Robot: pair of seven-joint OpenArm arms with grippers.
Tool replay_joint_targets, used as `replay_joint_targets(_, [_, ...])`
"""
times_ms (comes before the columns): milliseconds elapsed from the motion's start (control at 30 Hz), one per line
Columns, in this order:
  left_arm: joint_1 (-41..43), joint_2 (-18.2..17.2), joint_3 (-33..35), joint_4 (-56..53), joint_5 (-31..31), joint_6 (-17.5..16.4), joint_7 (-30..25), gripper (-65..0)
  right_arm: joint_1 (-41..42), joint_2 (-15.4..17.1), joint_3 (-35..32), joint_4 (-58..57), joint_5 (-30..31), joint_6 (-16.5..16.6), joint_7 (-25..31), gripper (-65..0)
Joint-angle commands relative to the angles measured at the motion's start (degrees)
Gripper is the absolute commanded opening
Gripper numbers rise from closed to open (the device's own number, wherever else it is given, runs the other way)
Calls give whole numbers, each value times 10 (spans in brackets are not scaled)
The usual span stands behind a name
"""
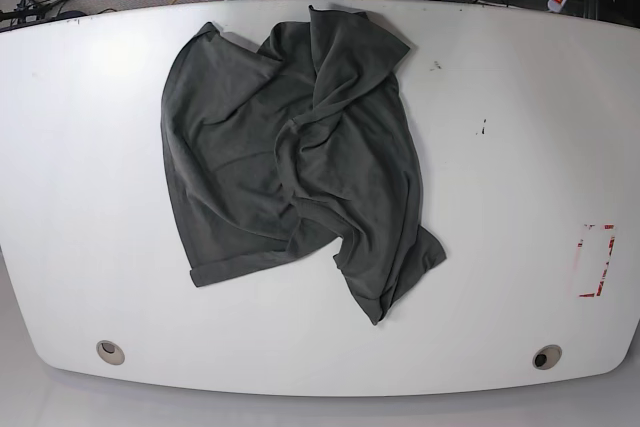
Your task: Fold the T-shirt properly
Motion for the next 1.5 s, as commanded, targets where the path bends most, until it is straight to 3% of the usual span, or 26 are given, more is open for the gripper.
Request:
replay_joint_targets(0, [3, -5, 0, 2, 0, 1, -3, -149, -2, 5, 0, 2, 3, 4, 10, -514])
replay_joint_targets(333, [7, -4, -2, 7, -2, 1, -6, -149, -11, 5, 1, 4, 4, 4, 31, -518])
replay_joint_targets(533, [35, -4, -2, 7, -2, 1, -87, -149, -48, 4, 3, 59, 5, 4, 32, -520])
replay_joint_targets(733, [61, -5, -2, 21, -2, 1, -97, -150, -90, -5, 3, 132, 5, 4, 17, -520])
replay_joint_targets(1067, [196, 9, -2, 251, -1, 1, -94, -150, -205, -28, 1, 339, 6, 9, -34, -520])
replay_joint_targets(1467, [370, 12, -1, 493, -2, 1, -94, -150, -331, -47, 1, 514, 6, 11, -36, -520])
